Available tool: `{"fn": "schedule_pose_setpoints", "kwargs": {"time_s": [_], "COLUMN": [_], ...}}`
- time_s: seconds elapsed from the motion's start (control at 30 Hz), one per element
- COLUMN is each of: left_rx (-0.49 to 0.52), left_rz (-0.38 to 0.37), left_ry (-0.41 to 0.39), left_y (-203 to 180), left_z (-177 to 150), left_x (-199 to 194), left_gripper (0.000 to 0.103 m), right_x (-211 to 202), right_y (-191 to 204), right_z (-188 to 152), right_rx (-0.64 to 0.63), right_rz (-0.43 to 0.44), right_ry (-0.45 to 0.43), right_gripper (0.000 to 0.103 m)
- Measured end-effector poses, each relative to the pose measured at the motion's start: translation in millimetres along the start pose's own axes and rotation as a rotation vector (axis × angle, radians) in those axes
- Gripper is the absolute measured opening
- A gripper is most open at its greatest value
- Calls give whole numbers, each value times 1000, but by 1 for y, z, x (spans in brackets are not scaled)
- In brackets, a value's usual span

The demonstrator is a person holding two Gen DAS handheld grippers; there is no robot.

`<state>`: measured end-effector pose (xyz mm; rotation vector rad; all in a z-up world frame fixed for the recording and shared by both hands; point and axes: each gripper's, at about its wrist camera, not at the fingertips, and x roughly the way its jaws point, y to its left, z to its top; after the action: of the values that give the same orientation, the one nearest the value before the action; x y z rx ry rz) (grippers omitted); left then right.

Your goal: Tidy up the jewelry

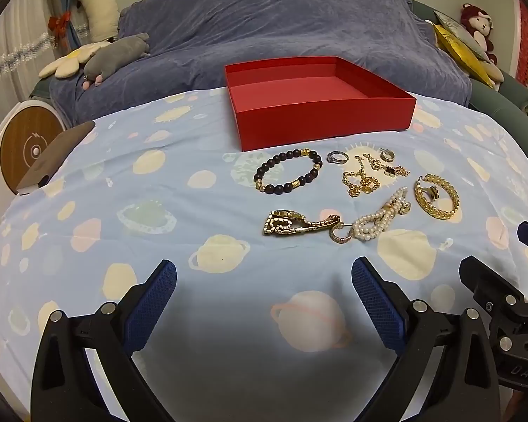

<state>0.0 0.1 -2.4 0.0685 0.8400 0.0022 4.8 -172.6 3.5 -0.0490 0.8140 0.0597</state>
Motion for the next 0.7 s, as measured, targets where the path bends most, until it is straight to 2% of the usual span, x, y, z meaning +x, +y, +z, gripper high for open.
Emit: {"fn": "schedule_pose_setpoints", "kwargs": {"time_s": [0.7], "left_rx": [0], "left_rz": [3], "left_ry": [-2], "left_y": [1], "left_z": [0], "left_x": [0], "left_gripper": [98], "right_x": [0], "right_y": [0], "right_z": [0], "right_rx": [-1], "right_rz": [1], "right_ry": [0], "right_gripper": [98]}}
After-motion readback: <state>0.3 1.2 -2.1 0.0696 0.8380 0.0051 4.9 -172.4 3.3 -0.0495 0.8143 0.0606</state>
